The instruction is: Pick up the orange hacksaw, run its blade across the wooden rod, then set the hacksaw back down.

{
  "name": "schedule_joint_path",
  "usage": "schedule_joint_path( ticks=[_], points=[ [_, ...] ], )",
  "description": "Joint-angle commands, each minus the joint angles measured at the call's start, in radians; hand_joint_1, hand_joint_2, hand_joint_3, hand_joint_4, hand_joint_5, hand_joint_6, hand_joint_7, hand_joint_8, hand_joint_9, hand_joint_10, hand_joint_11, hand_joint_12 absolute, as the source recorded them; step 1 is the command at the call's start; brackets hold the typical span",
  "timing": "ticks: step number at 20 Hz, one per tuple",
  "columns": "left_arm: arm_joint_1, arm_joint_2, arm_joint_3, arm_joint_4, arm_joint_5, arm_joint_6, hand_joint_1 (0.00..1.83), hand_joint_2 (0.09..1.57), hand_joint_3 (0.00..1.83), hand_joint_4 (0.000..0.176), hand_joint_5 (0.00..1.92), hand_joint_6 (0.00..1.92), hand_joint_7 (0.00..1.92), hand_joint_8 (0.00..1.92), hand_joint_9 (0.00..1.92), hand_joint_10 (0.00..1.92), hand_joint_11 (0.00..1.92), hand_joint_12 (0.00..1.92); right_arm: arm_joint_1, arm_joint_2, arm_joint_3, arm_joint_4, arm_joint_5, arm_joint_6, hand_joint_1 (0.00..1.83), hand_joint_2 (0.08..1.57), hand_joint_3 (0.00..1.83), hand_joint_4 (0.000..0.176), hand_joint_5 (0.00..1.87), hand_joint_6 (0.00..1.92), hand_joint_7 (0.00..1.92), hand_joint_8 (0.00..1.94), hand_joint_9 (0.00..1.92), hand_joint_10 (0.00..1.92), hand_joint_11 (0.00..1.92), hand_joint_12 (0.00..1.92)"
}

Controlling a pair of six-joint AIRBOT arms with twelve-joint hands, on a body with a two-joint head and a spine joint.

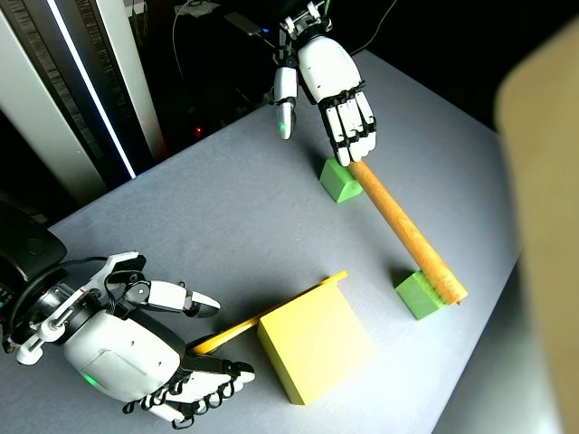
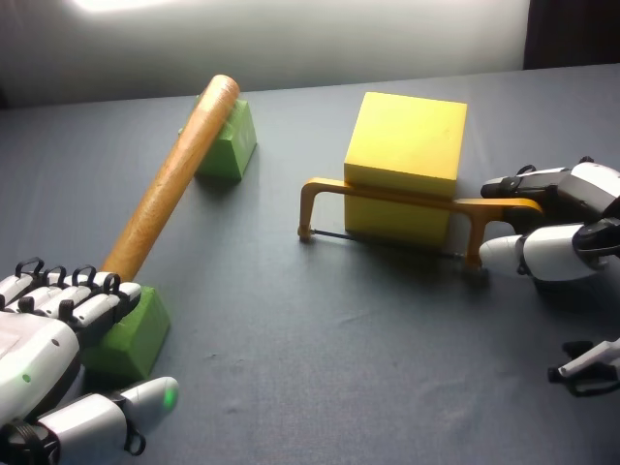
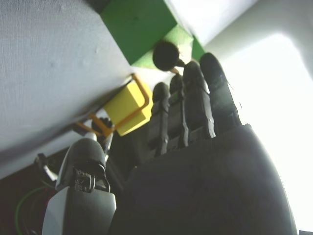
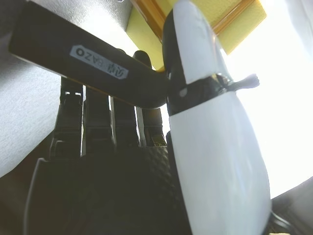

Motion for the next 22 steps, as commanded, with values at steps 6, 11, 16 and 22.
schedule_joint_path(
  ticks=[6,11,16,22],
  points=[
    [0.001,-0.003,0.005,0.03,-0.057,-0.001,0.0,1.26,0.0,0.0,0.18,0.0,0.22,0.0,0.2,0.0,0.0,0.48,0.02,0.002,0.002,-0.035,0.076,0.015,1.11,1.08,0.0,0.0,0.56,0.01,0.55,0.02,0.52,0.04,0.0,1.21],
    [0.002,-0.003,0.005,0.03,-0.057,-0.001,0.0,1.26,0.0,0.0,0.17,0.0,0.21,0.0,0.2,0.0,0.0,0.45,0.019,0.003,0.002,-0.035,0.08,0.015,1.22,1.11,0.0,0.0,0.93,1.04,1.07,0.79,1.12,0.18,0.65,1.22],
    [0.001,-0.003,0.005,0.03,-0.057,-0.001,0.0,1.26,0.0,0.0,0.18,0.01,0.21,0.01,0.2,0.01,0.0,0.45,0.014,0.01,0.001,-0.036,0.092,0.014,1.22,1.12,0.0,0.022,0.95,1.04,1.02,0.94,1.12,0.27,0.79,1.15],
    [0.001,-0.003,0.004,0.03,-0.057,-0.001,0.0,1.26,0.0,0.0,0.21,0.01,0.24,0.01,0.24,0.01,0.0,0.54,0.003,0.045,-0.063,-0.145,0.166,0.033,1.21,1.12,0.0,0.024,0.95,1.03,1.01,0.96,1.06,0.37,0.74,1.18]
  ],
)
